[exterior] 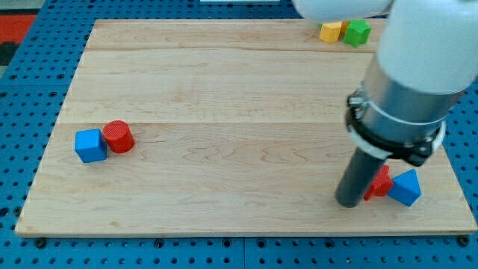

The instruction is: Move your arm to the bottom left

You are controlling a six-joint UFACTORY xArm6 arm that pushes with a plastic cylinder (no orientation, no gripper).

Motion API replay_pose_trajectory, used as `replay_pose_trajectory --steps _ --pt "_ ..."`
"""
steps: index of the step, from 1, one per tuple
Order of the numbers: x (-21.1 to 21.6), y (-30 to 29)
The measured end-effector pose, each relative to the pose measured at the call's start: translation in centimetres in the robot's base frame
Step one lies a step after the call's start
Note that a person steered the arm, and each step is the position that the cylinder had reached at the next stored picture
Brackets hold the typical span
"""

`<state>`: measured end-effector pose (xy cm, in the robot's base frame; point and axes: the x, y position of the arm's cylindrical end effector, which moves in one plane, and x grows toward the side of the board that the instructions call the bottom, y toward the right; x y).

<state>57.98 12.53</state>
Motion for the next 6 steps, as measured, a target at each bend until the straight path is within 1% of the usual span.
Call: replay_pose_trajectory --steps 1,4,5,6 --pt "0.1 -7.3" --pt "-0.1 -34.9" --pt "-1.5 -42.7" --pt "-1.7 -43.0"
